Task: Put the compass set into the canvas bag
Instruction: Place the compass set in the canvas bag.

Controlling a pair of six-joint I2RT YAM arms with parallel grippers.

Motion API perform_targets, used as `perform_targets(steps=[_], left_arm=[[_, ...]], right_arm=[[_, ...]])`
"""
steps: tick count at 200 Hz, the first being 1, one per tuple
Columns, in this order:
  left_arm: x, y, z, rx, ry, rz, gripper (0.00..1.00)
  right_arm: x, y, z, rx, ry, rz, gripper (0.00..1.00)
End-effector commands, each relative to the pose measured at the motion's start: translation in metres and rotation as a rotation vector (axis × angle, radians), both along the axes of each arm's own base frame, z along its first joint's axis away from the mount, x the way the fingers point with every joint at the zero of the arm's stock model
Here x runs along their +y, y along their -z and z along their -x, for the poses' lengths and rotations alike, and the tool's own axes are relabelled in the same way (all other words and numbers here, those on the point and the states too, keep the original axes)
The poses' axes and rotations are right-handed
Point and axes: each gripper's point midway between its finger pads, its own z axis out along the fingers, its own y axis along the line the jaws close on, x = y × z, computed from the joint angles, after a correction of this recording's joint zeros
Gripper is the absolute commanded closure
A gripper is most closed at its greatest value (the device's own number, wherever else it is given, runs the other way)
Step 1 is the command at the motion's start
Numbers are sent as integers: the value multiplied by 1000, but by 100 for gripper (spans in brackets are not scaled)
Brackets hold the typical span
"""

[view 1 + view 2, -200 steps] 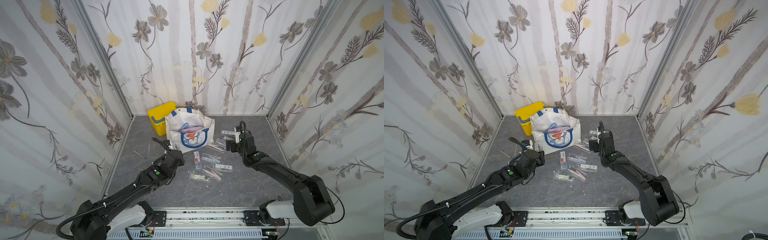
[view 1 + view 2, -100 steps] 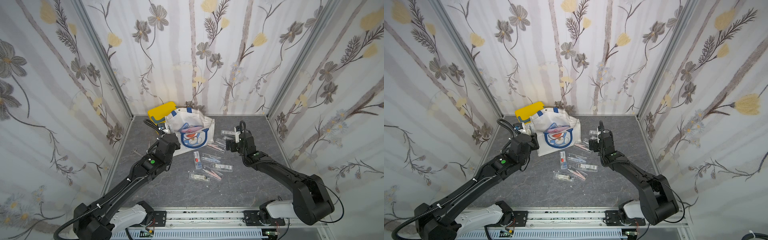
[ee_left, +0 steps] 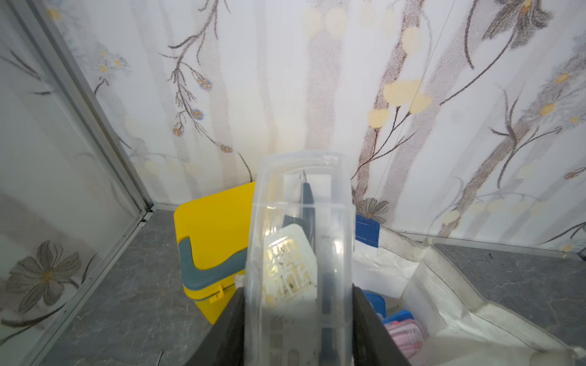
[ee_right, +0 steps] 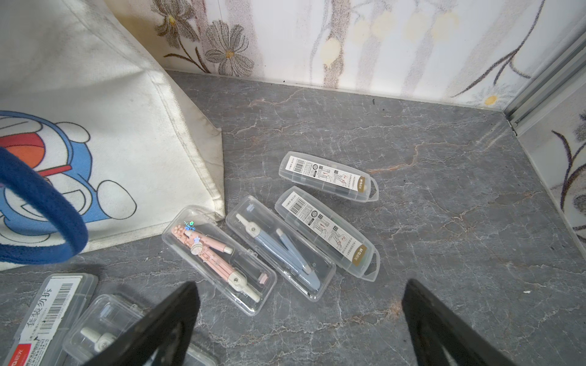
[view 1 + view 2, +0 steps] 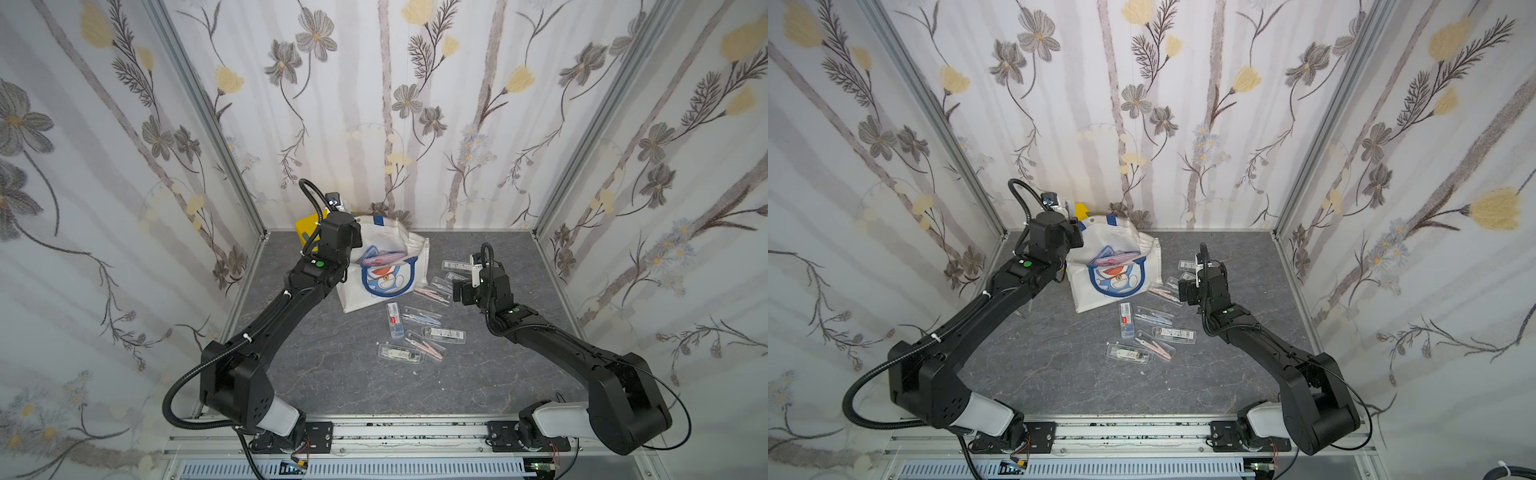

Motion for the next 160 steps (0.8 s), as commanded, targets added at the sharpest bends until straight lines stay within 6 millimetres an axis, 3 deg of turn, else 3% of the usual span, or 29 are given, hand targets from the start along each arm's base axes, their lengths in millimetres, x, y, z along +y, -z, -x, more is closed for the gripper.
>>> perform_targets(steps=[1,31,66,160], left_arm=[[-20,4,-31,-9,71,-57,56],[-44,48,-68,109,131,-128,57],[-60,98,-82,207,194,-201,58],[-72,178,-52,397,367,-425,59]], right_arm=[[-3,4,6,2,5,-10,1],[-6,0,10,-8,11,-9,0],[-10,-3,13,-13,19,5,1],[-14,-4,18,-22,24,-2,0]])
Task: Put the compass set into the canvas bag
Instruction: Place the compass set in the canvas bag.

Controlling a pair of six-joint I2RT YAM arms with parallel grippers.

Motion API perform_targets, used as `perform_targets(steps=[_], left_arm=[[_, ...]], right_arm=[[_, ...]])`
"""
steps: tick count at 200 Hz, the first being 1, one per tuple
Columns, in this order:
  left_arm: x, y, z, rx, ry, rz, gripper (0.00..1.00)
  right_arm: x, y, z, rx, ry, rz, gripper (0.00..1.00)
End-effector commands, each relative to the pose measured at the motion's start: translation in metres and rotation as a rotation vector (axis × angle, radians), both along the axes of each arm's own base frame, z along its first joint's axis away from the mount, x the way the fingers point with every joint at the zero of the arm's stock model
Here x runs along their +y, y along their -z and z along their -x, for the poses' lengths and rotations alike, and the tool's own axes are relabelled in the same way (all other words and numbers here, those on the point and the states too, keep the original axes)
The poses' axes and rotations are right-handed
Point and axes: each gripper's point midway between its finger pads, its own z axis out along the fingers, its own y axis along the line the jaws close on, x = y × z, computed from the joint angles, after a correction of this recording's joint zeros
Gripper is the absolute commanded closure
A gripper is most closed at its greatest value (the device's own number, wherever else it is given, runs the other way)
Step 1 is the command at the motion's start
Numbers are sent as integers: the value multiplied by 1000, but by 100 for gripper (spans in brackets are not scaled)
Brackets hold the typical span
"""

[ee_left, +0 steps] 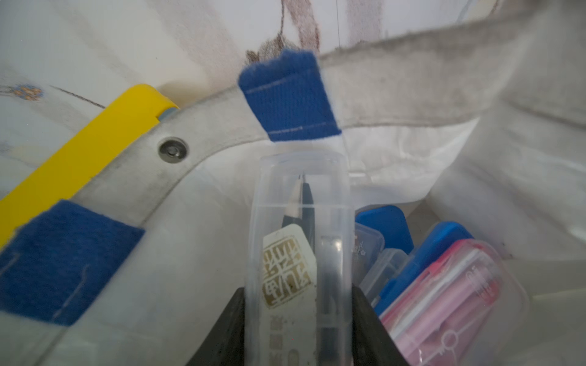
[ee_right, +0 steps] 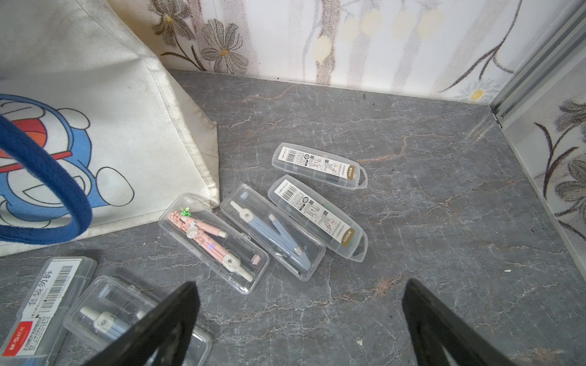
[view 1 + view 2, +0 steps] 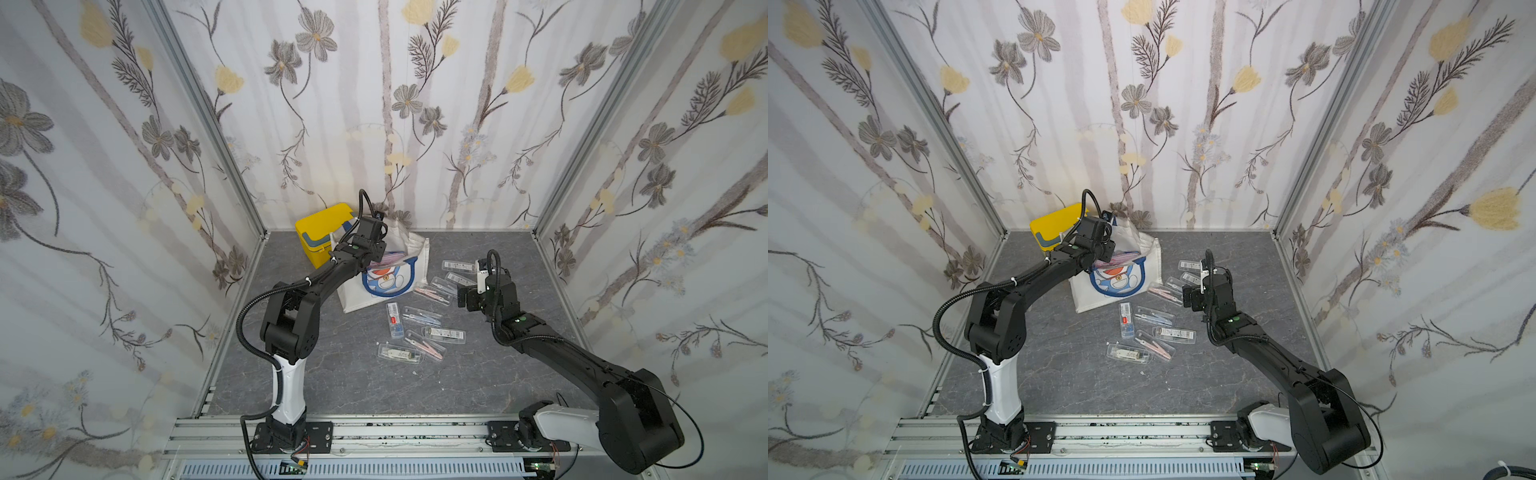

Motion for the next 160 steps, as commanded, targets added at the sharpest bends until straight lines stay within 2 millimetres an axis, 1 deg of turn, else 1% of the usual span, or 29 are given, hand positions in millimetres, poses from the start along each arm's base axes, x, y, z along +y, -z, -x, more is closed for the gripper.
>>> perform_targets(steps=[1,18,58,96,105,133,160], left_arm=[[-4,11,6,30,66,-67,59],[-4,21,7,44,74,-113,60],[-10,35,10,61,116,-181,59],[-14,43,12,71,109,-209,52],[-15,41,12,67,107,-209,49],[-14,38,10,57,92,-211,45],[-13,29,7,38,74,-203,40]], right_arm=[[-2,-5,0,-16,12,-6,0],[-2,-7,1,-21,11,-12,0],[-5,-9,4,-31,18,-10,1],[-6,-8,5,-31,22,-13,0],[-5,-8,4,-32,22,-13,1],[-6,-8,5,-33,24,-15,1],[-7,-8,6,-34,27,-14,1]])
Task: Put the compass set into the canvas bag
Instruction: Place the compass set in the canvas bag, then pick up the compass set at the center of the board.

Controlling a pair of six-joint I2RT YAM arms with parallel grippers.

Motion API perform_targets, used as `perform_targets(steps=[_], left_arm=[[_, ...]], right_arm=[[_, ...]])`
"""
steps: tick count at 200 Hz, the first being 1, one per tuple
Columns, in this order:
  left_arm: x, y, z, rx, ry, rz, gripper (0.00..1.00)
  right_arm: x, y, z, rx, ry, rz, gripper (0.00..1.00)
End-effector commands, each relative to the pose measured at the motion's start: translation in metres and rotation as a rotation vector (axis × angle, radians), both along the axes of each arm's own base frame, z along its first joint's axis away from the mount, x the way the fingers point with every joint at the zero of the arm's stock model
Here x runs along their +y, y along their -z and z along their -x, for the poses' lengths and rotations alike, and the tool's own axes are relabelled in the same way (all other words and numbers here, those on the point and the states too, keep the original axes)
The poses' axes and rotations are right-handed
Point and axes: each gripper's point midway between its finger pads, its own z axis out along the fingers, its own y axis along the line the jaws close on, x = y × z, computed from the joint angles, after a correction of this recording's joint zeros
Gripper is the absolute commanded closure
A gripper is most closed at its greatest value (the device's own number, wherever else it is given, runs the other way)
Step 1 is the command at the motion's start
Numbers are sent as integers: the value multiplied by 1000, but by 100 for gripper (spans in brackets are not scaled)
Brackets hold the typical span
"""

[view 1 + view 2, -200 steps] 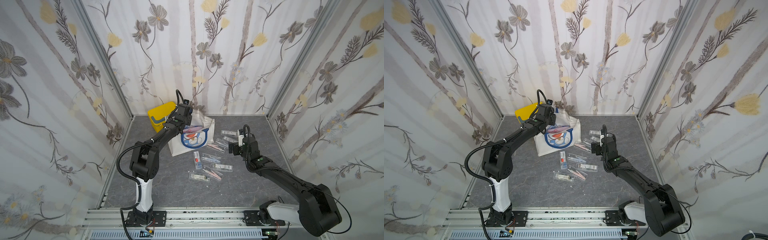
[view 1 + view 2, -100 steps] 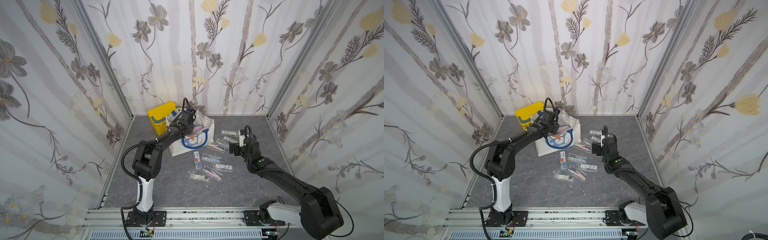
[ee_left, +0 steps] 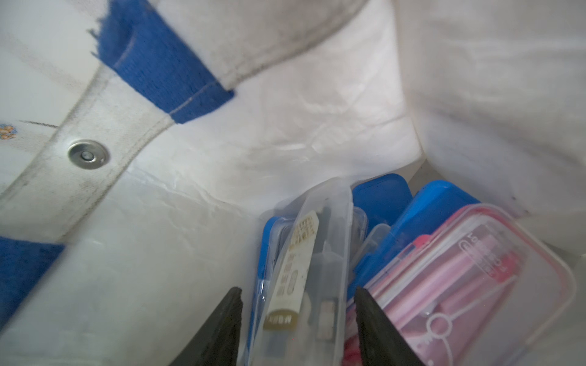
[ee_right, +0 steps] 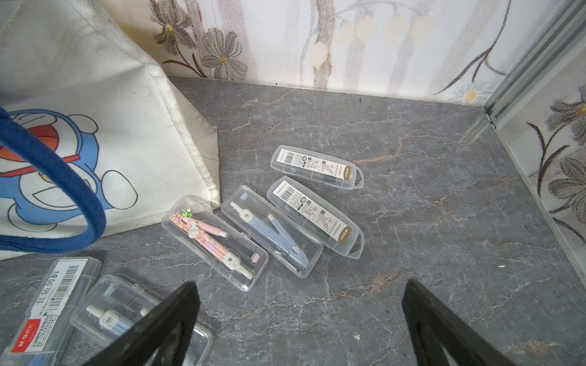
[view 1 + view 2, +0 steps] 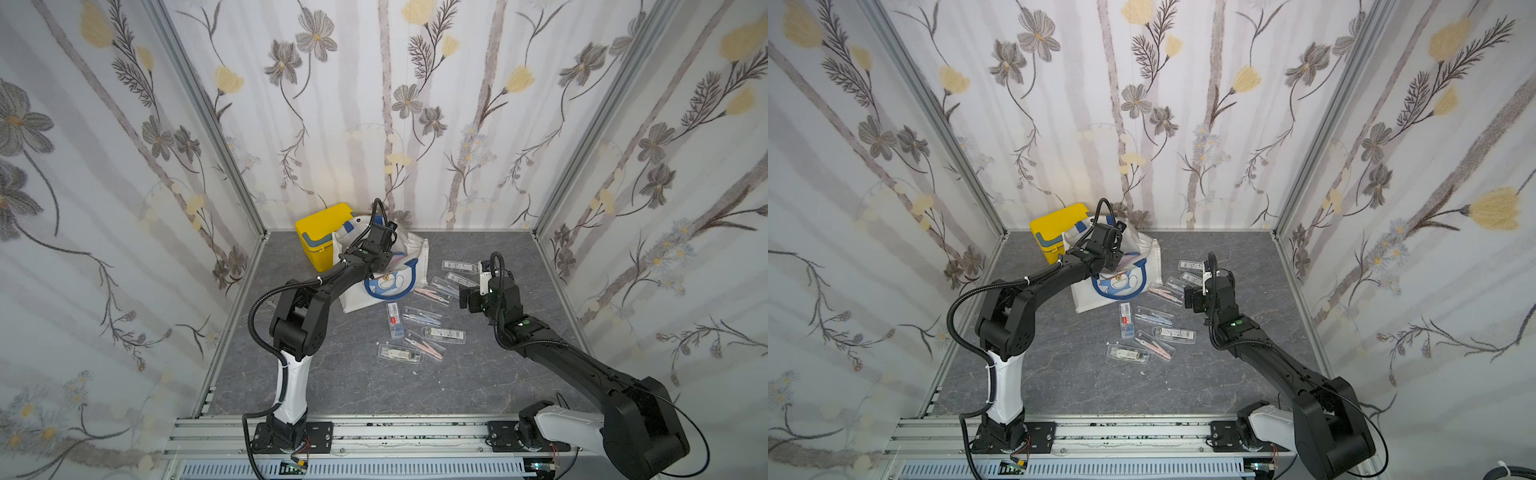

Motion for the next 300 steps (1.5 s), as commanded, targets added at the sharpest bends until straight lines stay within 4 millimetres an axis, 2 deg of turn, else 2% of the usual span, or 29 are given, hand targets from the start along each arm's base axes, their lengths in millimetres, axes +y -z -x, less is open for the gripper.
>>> perform_targets(steps=[1,31,84,134,169,191,199,226,250,253,258,275,300], left_arm=[[4,1,3,18,-11,-27,40],[5,-16,-1,-25,-38,5,38],[6,-67,-3,-125,-80,110,37],[6,-116,11,-200,-91,258,36],[7,-143,42,-241,-74,440,35],[5,-159,74,-270,-24,561,28],[7,-154,87,-262,-12,582,24],[14,-159,122,-265,-3,658,14],[20,-157,148,-243,-6,724,0],[21,-152,149,-231,-11,730,0],[24,-160,156,-245,-8,758,0],[29,-157,171,-230,-18,812,0],[35,-148,182,-183,-53,849,0]], right_arm=[[-3,-4,0,-18,20,-2,1],[-4,-2,0,-15,21,-1,0],[-1,0,1,-8,9,-2,0],[4,6,0,16,-15,-5,0],[11,13,-1,45,-54,-1,0],[25,19,0,83,-140,20,0],[30,21,1,87,-168,26,0],[43,23,3,77,-246,66,0],[60,23,8,61,-332,107,1],[64,23,10,59,-351,115,0],[69,23,11,56,-372,126,1],[89,27,23,52,-472,177,1],[122,37,43,41,-635,253,1]])
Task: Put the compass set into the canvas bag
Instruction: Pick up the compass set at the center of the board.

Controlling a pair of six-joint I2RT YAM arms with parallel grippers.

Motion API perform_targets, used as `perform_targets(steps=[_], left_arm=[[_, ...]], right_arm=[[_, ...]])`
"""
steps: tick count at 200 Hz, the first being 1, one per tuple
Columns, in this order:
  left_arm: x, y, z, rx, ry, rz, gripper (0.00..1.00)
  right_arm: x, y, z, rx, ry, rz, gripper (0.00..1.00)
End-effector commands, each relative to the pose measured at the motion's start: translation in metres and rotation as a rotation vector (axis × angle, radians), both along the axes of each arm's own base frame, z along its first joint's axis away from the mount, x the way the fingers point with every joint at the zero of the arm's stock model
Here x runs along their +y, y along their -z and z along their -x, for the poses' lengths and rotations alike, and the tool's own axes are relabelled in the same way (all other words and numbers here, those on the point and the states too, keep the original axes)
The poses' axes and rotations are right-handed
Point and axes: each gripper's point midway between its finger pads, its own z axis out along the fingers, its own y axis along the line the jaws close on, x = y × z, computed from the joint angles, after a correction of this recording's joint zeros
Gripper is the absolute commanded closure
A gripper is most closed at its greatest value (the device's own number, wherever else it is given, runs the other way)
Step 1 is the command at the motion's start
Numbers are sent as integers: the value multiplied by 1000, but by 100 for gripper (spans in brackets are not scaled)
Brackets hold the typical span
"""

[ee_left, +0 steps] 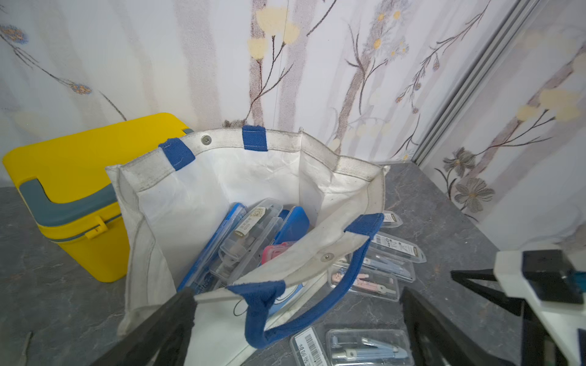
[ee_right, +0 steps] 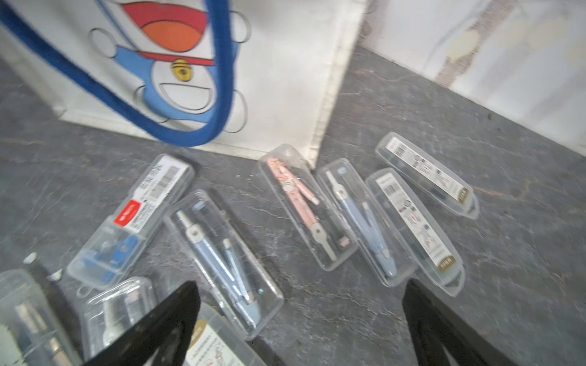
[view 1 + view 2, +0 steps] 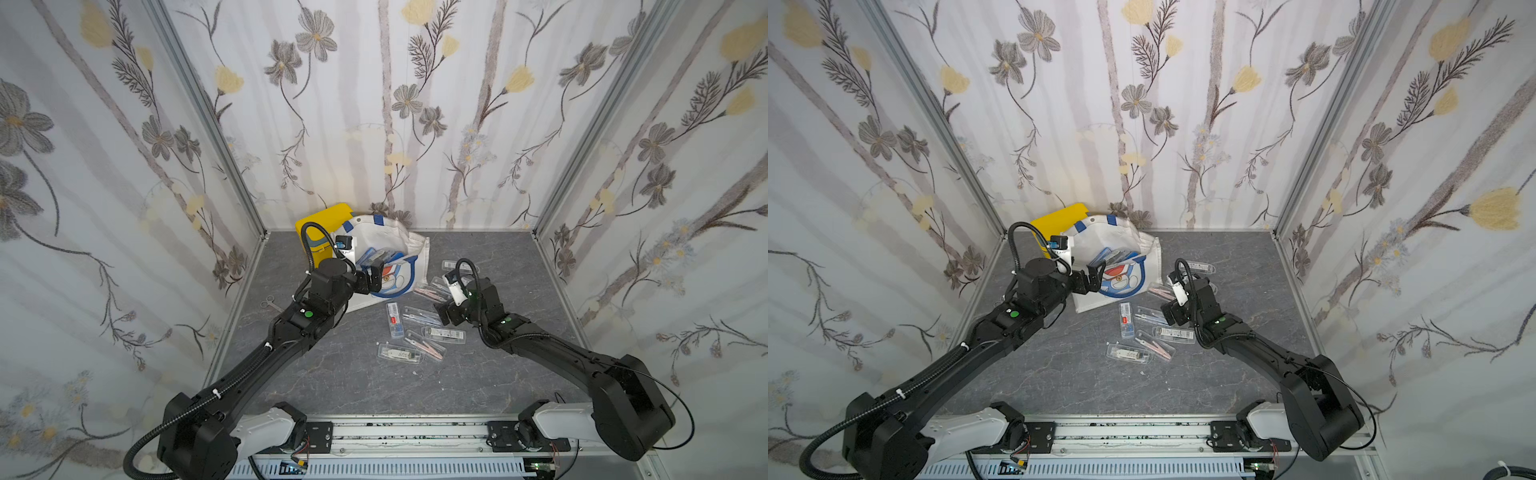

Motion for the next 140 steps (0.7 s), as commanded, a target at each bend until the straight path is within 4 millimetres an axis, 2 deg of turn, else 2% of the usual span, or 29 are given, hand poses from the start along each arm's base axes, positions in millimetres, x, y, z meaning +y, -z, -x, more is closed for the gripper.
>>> perform_targets(steps=[1,32,48,58,60,64,87,126,130,140], left_arm=[[0,0,8,44,-6,98,0],[22,13,10,112,-138,150,0],[39,16,11,135,-230,180,0],[45,16,14,138,-257,204,0],[47,16,14,138,-262,207,0],[49,16,16,135,-269,219,0],[60,20,23,131,-296,263,0],[72,30,29,147,-329,278,0],[72,30,29,146,-331,278,0],[75,29,30,142,-341,280,0]], right_arm=[[29,3,15,-41,-180,70,0],[63,10,39,-21,-342,73,0],[73,15,43,3,-374,63,1],[76,25,49,39,-394,70,2],[80,16,45,25,-395,61,3],[84,15,45,28,-400,61,3],[96,24,54,79,-438,81,3],[115,43,86,128,-596,111,6],[123,47,98,132,-641,121,7],[127,54,108,139,-687,150,9]])
